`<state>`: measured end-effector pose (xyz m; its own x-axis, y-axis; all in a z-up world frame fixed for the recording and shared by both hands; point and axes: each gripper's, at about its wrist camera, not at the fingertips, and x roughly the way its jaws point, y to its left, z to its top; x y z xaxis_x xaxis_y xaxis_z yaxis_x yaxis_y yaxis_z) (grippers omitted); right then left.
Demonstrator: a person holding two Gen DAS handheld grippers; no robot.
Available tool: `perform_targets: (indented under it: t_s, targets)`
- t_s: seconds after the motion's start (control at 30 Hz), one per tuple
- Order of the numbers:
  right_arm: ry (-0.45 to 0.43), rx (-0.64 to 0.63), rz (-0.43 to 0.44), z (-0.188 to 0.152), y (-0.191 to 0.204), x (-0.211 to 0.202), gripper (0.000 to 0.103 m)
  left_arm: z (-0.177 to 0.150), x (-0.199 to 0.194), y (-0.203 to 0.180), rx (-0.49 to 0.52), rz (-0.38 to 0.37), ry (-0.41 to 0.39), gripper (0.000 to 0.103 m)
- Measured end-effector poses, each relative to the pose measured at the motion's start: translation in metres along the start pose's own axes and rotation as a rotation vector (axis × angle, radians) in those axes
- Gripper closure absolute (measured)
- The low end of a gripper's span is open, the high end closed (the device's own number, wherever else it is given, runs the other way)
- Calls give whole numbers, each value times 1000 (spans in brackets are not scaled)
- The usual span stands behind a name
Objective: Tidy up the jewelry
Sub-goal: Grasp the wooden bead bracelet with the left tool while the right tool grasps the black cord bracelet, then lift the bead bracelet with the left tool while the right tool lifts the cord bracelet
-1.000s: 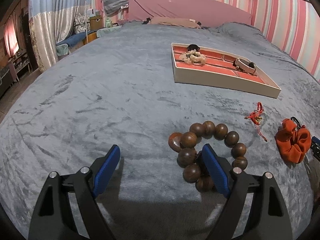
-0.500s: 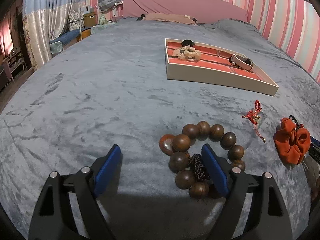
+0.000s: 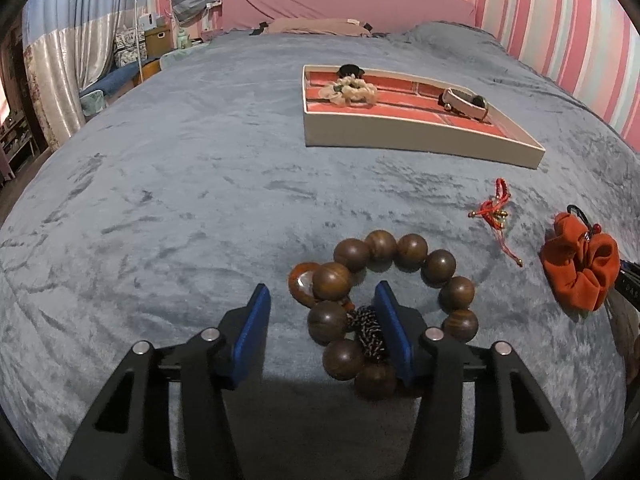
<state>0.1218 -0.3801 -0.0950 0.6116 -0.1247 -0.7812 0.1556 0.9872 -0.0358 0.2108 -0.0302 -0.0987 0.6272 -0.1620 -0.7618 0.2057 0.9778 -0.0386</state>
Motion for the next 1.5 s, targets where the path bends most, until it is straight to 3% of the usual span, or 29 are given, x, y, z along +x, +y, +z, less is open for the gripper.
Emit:
perform_targets:
  t_s: [0.47, 0.63, 0.8, 1.1, 1.5]
  targets:
    - [1, 41, 52, -1, -9, 1, 88, 1, 2, 1, 2, -17, 1, 51]
    - [-3, 40, 50, -1, -10, 1, 89, 1, 2, 0, 5, -34, -2, 60]
    - [-15, 33, 48, -1, -8, -2, 90, 1, 2, 0, 5, -34, -3, 61]
    - [-68, 43, 48, -7, -10, -25, 92, 1, -4, 1, 6, -22, -12, 81]
    - [-57, 46, 55, -11, -11, -29, 92, -1, -8, 6, -10, -48, -8, 82]
